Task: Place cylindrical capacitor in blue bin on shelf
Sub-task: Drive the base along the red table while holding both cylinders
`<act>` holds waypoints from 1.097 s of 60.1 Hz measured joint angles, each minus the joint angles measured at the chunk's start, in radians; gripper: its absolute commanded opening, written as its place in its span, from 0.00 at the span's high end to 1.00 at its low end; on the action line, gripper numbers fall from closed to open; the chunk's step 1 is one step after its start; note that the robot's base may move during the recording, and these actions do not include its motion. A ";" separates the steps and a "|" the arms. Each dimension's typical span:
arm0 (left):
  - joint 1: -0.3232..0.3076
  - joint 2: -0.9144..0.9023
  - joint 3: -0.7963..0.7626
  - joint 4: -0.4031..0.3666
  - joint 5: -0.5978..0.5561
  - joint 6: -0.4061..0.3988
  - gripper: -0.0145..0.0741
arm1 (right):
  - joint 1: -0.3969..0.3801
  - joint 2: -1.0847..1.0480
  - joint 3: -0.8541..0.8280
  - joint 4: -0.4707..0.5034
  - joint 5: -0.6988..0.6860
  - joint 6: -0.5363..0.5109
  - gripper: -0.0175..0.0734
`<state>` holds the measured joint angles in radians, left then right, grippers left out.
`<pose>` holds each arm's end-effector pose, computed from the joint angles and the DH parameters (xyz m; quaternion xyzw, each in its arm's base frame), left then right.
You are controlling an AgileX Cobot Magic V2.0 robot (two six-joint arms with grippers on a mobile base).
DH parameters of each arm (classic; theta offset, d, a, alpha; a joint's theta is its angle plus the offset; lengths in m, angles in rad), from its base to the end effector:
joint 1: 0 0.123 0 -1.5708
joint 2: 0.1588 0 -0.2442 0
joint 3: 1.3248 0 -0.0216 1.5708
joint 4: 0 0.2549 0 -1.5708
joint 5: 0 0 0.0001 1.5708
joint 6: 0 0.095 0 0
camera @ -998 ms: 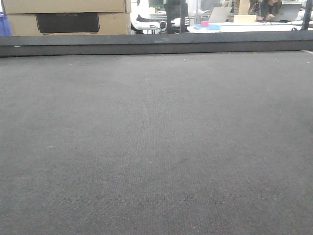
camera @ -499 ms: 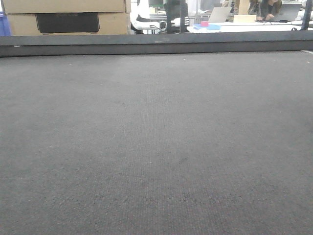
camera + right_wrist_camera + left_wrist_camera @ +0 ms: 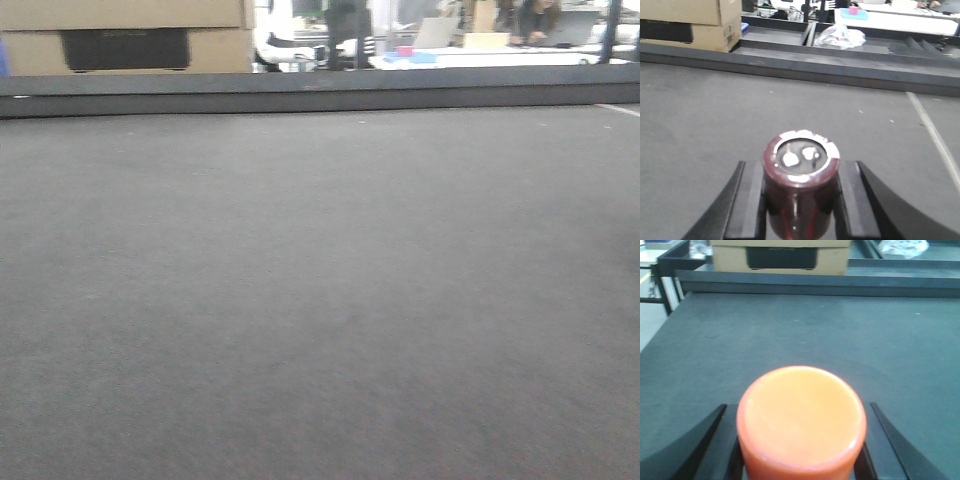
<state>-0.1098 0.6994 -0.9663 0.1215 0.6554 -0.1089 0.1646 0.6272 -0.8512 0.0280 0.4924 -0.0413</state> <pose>0.1623 -0.0108 0.3885 0.0172 0.8037 -0.0066 0.5947 0.1546 0.0270 0.3772 -0.0737 0.7646 0.0524 0.6382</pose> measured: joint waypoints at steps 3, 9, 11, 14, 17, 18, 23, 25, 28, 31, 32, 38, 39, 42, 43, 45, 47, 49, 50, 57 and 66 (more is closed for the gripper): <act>0.000 0.000 0.000 0.000 0.000 0.000 0.96 | 0.000 0.000 0.000 0.000 0.000 0.000 0.84; 0.000 0.000 0.000 0.000 0.000 0.000 0.96 | 0.000 0.000 0.000 0.000 0.000 0.000 0.84; 0.000 0.000 0.000 0.000 0.000 0.000 0.96 | 0.000 0.000 0.000 0.000 0.000 0.000 0.84; 0.000 0.000 0.000 0.000 0.000 0.000 0.96 | 0.000 0.000 0.000 0.000 0.000 0.000 0.84; 0.000 0.000 0.000 0.000 0.000 0.000 0.96 | 0.000 0.000 0.000 0.000 -0.002 0.000 0.84; 0.000 0.000 0.000 0.000 0.000 0.000 0.96 | 0.000 0.000 0.000 0.000 -0.002 0.000 0.84; 0.000 0.000 0.000 0.000 0.000 0.000 0.96 | 0.000 0.000 0.000 0.000 -0.002 0.000 0.84; 0.000 0.000 0.000 0.000 0.000 0.000 0.96 | 0.000 0.000 0.000 0.000 -0.002 0.000 0.84; 0.000 0.000 0.000 0.000 0.000 0.000 0.96 | 0.000 0.000 0.000 0.000 -0.002 0.000 0.84; 0.000 0.000 0.002 0.000 0.000 0.000 0.96 | 0.000 0.000 0.000 0.000 -0.002 0.000 0.84; 0.000 0.000 0.002 0.000 0.000 0.000 0.96 | 0.000 0.000 0.000 0.000 -0.002 0.000 0.84; 0.000 0.000 0.002 0.000 0.000 0.000 0.96 | 0.000 0.000 0.000 0.000 -0.004 0.000 0.84; 0.000 0.000 0.002 0.000 -0.002 0.000 0.96 | 0.000 0.000 0.000 0.000 -0.004 0.000 0.84; 0.000 0.000 0.002 0.000 -0.002 0.000 0.96 | 0.000 0.000 0.000 0.000 -0.004 0.000 0.84; 0.000 0.000 0.002 0.000 -0.002 0.000 0.96 | 0.000 0.000 0.000 0.000 -0.004 0.000 0.84; 0.000 0.000 0.002 0.000 -0.002 0.000 0.96 | 0.000 0.000 0.000 0.000 -0.004 0.000 0.84; 0.000 0.000 0.002 0.000 -0.002 0.000 0.96 | 0.000 0.000 0.000 0.000 -0.004 0.000 0.84; 0.000 0.000 0.002 0.000 -0.002 0.000 0.96 | 0.000 0.000 0.000 0.000 -0.004 0.000 0.84; 0.000 0.000 0.002 0.000 -0.002 0.000 0.96 | 0.000 0.000 0.000 0.000 -0.004 0.000 0.84; 0.000 0.000 0.002 0.000 -0.002 0.000 0.96 | 0.000 0.000 0.000 0.000 -0.004 0.000 0.84; 0.000 0.000 0.002 0.000 -0.002 0.000 0.96 | 0.000 0.000 0.000 0.000 -0.004 0.000 0.84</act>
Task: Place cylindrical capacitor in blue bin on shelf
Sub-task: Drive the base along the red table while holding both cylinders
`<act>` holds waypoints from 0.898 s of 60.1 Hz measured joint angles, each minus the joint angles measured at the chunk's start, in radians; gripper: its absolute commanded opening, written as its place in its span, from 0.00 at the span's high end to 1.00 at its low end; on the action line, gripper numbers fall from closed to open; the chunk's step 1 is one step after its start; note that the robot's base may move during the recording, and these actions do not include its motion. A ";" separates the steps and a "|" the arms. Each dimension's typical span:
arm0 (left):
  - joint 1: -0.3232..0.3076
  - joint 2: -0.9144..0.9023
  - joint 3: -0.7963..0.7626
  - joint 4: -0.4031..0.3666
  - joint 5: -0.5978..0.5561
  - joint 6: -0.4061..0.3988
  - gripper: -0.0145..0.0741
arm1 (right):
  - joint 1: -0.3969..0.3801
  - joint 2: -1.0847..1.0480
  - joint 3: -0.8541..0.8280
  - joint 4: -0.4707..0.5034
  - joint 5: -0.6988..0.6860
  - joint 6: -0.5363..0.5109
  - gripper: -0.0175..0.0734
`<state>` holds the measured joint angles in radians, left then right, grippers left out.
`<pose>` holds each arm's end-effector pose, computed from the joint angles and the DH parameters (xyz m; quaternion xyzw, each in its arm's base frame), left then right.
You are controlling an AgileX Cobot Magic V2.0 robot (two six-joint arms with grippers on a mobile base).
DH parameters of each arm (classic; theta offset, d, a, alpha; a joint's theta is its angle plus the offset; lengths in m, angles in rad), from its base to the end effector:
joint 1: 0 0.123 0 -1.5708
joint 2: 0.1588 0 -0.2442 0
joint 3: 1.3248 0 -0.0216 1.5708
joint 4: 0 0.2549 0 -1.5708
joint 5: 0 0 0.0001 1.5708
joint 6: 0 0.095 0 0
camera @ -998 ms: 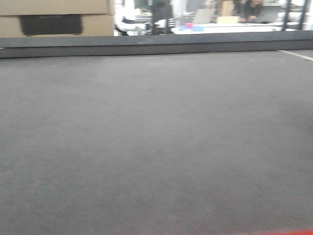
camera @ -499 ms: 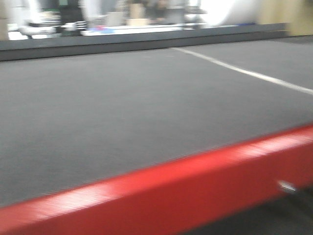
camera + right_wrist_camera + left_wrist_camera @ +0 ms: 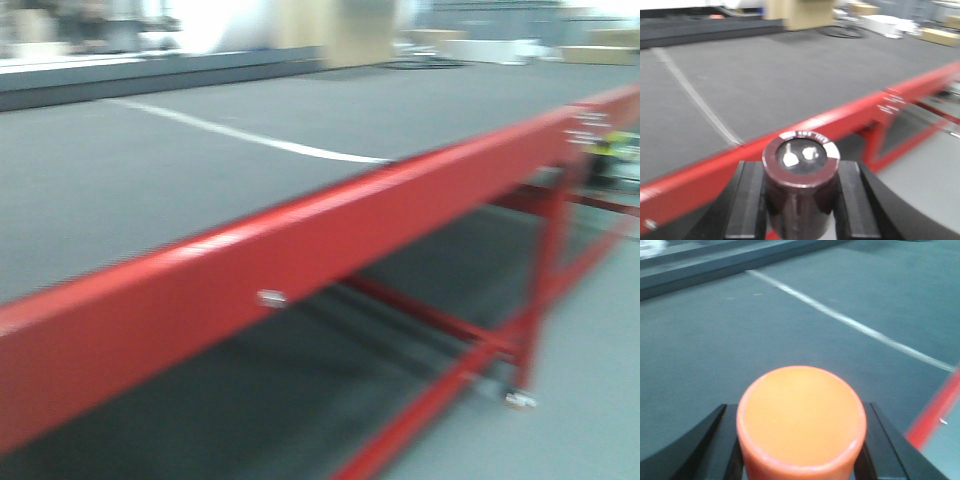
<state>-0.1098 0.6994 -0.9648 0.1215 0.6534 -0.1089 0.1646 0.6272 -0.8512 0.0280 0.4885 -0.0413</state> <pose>0.1624 -0.0109 0.3882 0.0173 0.8036 -0.0067 0.5949 0.1546 0.0270 0.3776 -0.0736 0.7633 0.0525 0.6396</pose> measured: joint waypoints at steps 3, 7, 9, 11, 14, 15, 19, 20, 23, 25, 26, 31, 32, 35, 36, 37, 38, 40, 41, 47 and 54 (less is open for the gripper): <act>0.000 0.000 0.000 0.000 0.000 0.000 0.96 | 0.000 0.000 0.000 0.000 0.000 0.000 0.84; 0.000 0.000 0.000 0.000 0.000 0.000 0.96 | 0.000 0.000 0.000 0.000 0.000 0.000 0.84; 0.000 0.000 0.000 0.000 0.000 0.000 0.96 | 0.000 0.000 0.000 0.000 0.000 0.000 0.84; 0.000 0.000 0.000 0.000 0.000 0.000 0.96 | 0.000 0.000 0.000 0.000 0.000 0.000 0.84; 0.000 0.000 0.000 0.000 0.000 0.000 0.96 | 0.000 0.000 0.000 0.000 0.000 0.000 0.84; 0.000 0.000 0.000 0.000 0.000 0.000 0.96 | 0.000 0.000 0.000 0.000 0.000 0.000 0.84; 0.000 0.000 0.000 0.000 0.000 0.000 0.96 | 0.000 0.000 0.000 0.000 0.000 0.000 0.84; 0.000 0.000 0.000 0.000 0.000 0.000 0.96 | 0.000 0.000 0.000 0.000 0.000 0.000 0.84; 0.000 0.000 0.000 0.000 0.000 0.000 0.96 | 0.000 0.000 0.000 0.000 0.000 0.000 0.84; 0.000 0.000 0.000 0.000 0.000 0.000 0.96 | 0.000 0.000 0.000 0.000 0.000 0.000 0.84; 0.000 0.000 0.000 0.000 0.000 0.000 0.96 | 0.000 0.000 0.000 0.000 0.000 0.000 0.84; 0.000 0.000 0.000 0.000 0.000 0.000 0.96 | 0.000 0.000 0.000 0.000 0.000 0.000 0.84; 0.000 0.000 0.000 0.000 0.000 0.000 0.96 | 0.000 0.000 0.000 0.000 0.000 0.000 0.84; 0.000 0.000 0.000 0.000 0.000 0.000 0.96 | 0.000 0.000 0.000 0.000 0.000 0.000 0.84; 0.000 0.000 0.000 0.000 0.000 0.000 0.96 | 0.000 0.000 0.000 0.000 0.000 0.000 0.84; 0.000 0.000 0.000 0.000 0.000 0.000 0.96 | 0.000 0.000 0.000 0.000 0.000 0.000 0.84; 0.000 0.000 0.000 0.000 0.000 0.000 0.96 | 0.000 0.000 0.000 0.000 0.000 0.000 0.84; 0.000 0.000 0.000 0.000 0.000 0.000 0.96 | 0.000 0.000 0.000 0.000 0.000 0.000 0.84; 0.000 0.000 0.000 0.000 0.000 0.000 0.96 | 0.000 0.000 0.000 0.000 0.000 0.000 0.84; 0.000 0.000 0.000 0.000 0.000 0.000 0.96 | 0.000 0.000 0.000 0.000 0.000 0.000 0.84; 0.000 0.000 0.000 0.000 0.000 0.000 0.96 | 0.000 0.000 0.000 0.000 0.000 0.000 0.84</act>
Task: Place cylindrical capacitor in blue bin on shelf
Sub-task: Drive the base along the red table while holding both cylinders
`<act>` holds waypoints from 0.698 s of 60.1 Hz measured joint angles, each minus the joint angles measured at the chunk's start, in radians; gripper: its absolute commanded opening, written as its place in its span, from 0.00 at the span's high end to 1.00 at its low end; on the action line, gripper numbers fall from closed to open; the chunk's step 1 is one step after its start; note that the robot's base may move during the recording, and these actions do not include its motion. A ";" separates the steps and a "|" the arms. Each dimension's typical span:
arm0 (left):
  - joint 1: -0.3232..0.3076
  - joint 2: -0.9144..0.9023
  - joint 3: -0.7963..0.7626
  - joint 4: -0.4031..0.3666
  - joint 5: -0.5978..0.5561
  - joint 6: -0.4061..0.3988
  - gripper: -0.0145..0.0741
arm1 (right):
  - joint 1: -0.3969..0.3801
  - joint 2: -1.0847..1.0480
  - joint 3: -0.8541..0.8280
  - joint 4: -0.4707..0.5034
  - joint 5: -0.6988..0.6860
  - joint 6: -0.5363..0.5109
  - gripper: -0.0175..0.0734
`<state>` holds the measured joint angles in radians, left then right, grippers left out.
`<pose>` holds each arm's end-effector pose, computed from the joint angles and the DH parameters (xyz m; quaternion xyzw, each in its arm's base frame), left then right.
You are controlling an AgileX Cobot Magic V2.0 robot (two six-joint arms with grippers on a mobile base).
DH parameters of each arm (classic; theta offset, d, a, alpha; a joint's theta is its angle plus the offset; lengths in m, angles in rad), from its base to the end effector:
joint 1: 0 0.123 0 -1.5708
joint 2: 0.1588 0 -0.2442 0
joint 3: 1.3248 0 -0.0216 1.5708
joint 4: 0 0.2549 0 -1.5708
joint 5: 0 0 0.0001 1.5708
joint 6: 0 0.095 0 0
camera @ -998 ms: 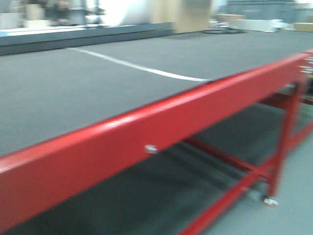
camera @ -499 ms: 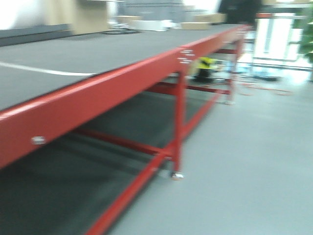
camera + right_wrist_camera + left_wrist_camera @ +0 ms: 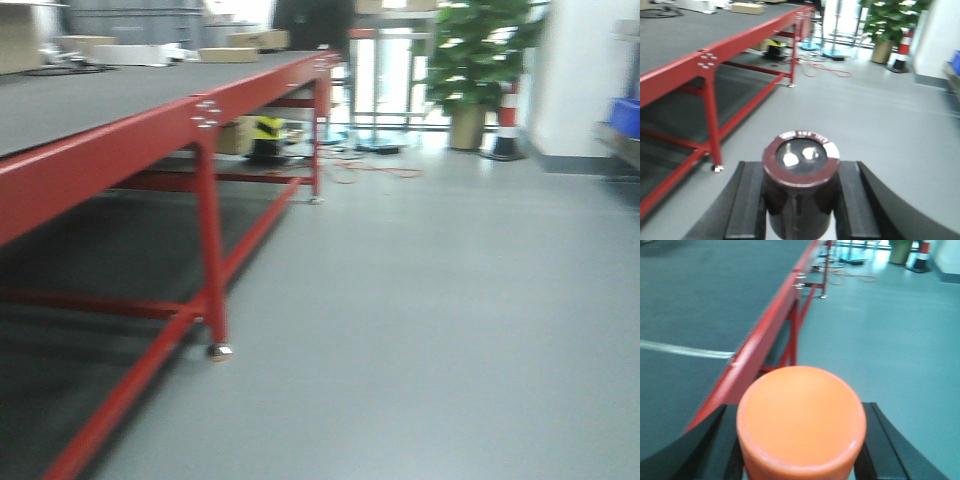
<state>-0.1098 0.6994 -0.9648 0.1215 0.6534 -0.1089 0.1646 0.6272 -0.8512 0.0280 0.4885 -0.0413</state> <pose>0.1624 -0.0109 0.3882 0.0173 0.8036 -0.0067 0.5949 0.1546 0.0270 0.3776 -0.0736 0.7633 0.0525 0.6396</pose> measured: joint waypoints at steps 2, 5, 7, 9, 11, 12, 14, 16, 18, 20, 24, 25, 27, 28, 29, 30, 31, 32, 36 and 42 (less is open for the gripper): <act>0.000 0.000 0.000 0.000 0.000 0.000 0.96 | 0.000 0.000 0.000 0.000 0.000 0.000 0.84; 0.000 0.000 0.000 0.000 0.000 0.000 0.96 | 0.000 0.000 0.000 0.000 0.000 0.000 0.84; 0.000 0.000 0.000 0.000 0.000 0.000 0.96 | 0.000 0.000 0.000 0.000 0.000 0.000 0.84; 0.000 0.000 0.000 0.000 0.000 0.000 0.96 | 0.000 0.000 0.000 0.000 0.000 0.000 0.84; 0.000 0.000 0.000 0.000 0.000 0.000 0.96 | 0.000 0.000 0.000 0.000 0.000 0.000 0.84; 0.000 0.000 0.000 0.000 0.000 0.000 0.96 | 0.000 0.000 0.000 0.000 0.000 0.000 0.84; 0.000 0.000 0.000 0.000 0.000 0.000 0.96 | 0.000 0.000 0.000 0.000 0.000 0.000 0.84; 0.000 0.000 0.000 0.000 0.000 0.000 0.96 | 0.000 0.000 0.000 0.000 0.000 0.000 0.84; 0.000 0.000 0.000 0.000 0.000 0.000 0.96 | 0.000 0.000 0.000 0.000 0.000 0.000 0.84; 0.000 0.000 0.000 0.000 0.000 0.000 0.96 | 0.000 0.000 0.000 0.000 0.000 0.000 0.84; 0.000 0.000 0.000 0.000 0.000 0.000 0.96 | 0.000 0.000 0.000 0.000 0.000 0.000 0.84; 0.000 0.000 0.000 0.000 0.000 0.000 0.96 | 0.000 0.000 0.000 0.000 0.000 0.000 0.84; 0.000 0.000 0.000 0.000 0.000 0.000 0.96 | 0.000 0.000 0.000 0.000 0.000 0.000 0.84; 0.000 0.000 0.000 0.000 0.000 0.000 0.96 | 0.000 0.000 0.000 0.000 0.000 0.000 0.84; 0.000 0.000 0.000 0.000 0.000 0.000 0.96 | 0.000 0.000 0.000 0.000 0.000 0.000 0.84; 0.000 0.000 0.000 0.000 0.000 0.000 0.96 | 0.000 0.000 0.000 0.000 0.000 0.000 0.84; 0.000 0.000 0.000 0.000 0.000 0.000 0.96 | 0.000 0.000 0.000 0.000 0.000 0.000 0.84; 0.000 0.000 0.000 0.000 0.000 0.000 0.96 | 0.000 0.000 0.000 0.000 0.000 0.000 0.84; 0.000 0.000 0.000 0.000 0.000 0.000 0.96 | 0.000 0.000 0.000 0.000 0.000 0.000 0.84; 0.000 0.000 0.000 0.000 0.000 0.000 0.96 | 0.000 0.000 0.000 0.000 0.000 0.000 0.84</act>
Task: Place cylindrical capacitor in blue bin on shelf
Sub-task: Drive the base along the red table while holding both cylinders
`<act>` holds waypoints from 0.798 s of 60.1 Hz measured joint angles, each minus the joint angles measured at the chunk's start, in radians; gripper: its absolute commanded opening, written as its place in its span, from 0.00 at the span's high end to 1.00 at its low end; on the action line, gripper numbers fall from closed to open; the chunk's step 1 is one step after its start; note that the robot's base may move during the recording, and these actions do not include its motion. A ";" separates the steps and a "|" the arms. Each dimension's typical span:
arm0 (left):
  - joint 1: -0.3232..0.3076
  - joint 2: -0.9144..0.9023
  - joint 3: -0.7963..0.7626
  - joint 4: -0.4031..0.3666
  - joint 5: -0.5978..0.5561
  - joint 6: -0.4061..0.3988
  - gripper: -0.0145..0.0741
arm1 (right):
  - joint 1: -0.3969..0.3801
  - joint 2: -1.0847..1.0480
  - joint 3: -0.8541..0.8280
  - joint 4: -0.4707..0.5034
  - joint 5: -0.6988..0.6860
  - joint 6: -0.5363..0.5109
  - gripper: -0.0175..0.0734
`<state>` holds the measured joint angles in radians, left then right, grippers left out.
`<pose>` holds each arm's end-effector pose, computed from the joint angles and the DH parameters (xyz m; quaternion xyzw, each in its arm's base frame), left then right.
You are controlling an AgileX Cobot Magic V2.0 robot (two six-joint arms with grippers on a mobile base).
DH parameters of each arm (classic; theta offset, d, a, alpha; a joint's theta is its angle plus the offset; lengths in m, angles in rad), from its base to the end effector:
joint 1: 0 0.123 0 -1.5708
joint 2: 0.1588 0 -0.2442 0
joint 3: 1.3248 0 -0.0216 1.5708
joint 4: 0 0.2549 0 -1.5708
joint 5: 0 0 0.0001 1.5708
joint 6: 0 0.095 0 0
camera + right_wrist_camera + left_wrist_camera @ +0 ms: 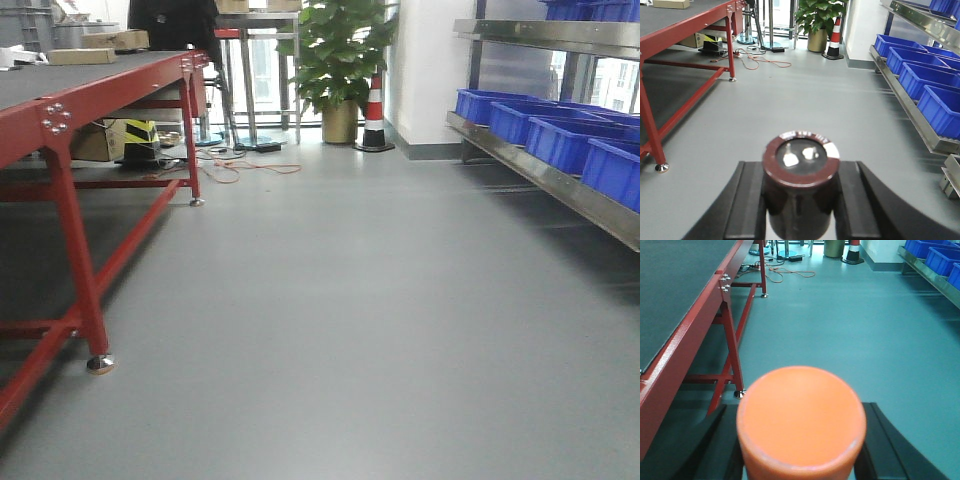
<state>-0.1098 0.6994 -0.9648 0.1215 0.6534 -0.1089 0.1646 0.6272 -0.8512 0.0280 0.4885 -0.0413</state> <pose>0.1624 -0.0109 0.3882 0.0173 0.8036 -0.0067 0.5949 0.1546 0.0270 0.3776 -0.0736 0.7633 0.0525 0.6396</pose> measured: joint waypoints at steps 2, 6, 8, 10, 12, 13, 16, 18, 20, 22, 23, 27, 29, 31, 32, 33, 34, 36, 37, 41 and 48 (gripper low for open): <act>0.000 0.000 0.000 0.000 0.000 0.000 0.96 | 0.000 0.000 0.000 0.000 0.000 0.000 0.84; 0.000 0.000 0.000 0.000 0.000 0.000 0.96 | 0.000 0.000 0.000 0.000 0.000 0.000 0.84; 0.000 0.000 0.000 0.000 0.000 0.000 0.96 | 0.000 0.000 0.000 0.000 0.000 0.000 0.84; 0.000 0.000 0.000 0.000 0.000 0.000 0.96 | 0.000 0.000 0.000 0.000 0.000 0.000 0.84; 0.000 -0.003 0.000 0.000 0.000 0.000 0.96 | 0.000 0.000 0.000 0.000 0.000 0.000 0.84; 0.000 -0.003 0.000 0.000 0.000 0.000 0.96 | 0.000 0.000 0.000 0.000 0.000 0.000 0.84; 0.000 -0.003 0.000 0.000 0.000 0.000 0.96 | 0.000 0.000 0.000 0.000 0.000 0.000 0.84; 0.000 -0.003 0.000 0.000 0.000 0.000 0.96 | 0.000 0.000 0.000 0.000 0.000 0.000 0.84; 0.000 -0.003 0.000 0.000 0.000 0.000 0.96 | 0.000 0.000 0.000 0.000 0.000 0.000 0.84; 0.000 -0.003 0.000 0.000 0.000 0.000 0.96 | 0.000 0.000 0.000 0.000 0.000 0.000 0.84; 0.000 -0.003 0.000 0.000 0.000 0.000 0.96 | 0.000 0.000 0.000 0.000 0.000 0.000 0.84; 0.000 -0.003 0.000 0.000 0.000 0.000 0.96 | 0.000 0.000 0.000 0.000 0.000 0.000 0.84; 0.000 -0.003 0.000 0.000 0.000 0.000 0.96 | 0.000 0.000 0.000 0.000 0.000 0.000 0.84; 0.000 -0.003 0.000 0.000 0.000 0.000 0.96 | 0.000 0.000 0.000 0.000 0.000 0.000 0.84; 0.000 -0.003 0.000 0.000 0.000 0.000 0.96 | 0.000 0.000 0.000 0.000 0.000 0.000 0.84; 0.000 -0.003 0.000 0.000 0.000 0.000 0.96 | 0.000 0.000 0.000 0.000 0.000 0.000 0.84; 0.000 -0.003 0.000 0.000 0.000 0.000 0.96 | 0.000 0.000 0.000 0.000 0.000 0.000 0.84; 0.000 -0.003 0.000 0.000 0.000 0.000 0.96 | 0.000 0.000 0.000 0.000 0.000 0.000 0.84; 0.000 -0.003 0.000 0.000 0.000 0.000 0.96 | 0.000 0.000 0.000 0.000 0.000 0.000 0.84; 0.000 -0.003 0.000 0.000 0.000 0.000 0.96 | 0.000 0.000 0.000 0.000 0.000 0.000 0.84; 0.000 -0.003 0.000 0.000 0.000 0.000 0.96 | 0.000 0.000 0.000 0.000 0.000 0.000 0.84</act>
<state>-0.1098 0.6968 -0.9648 0.1215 0.6534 -0.1089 0.1646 0.6272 -0.8512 0.0280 0.4885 -0.0413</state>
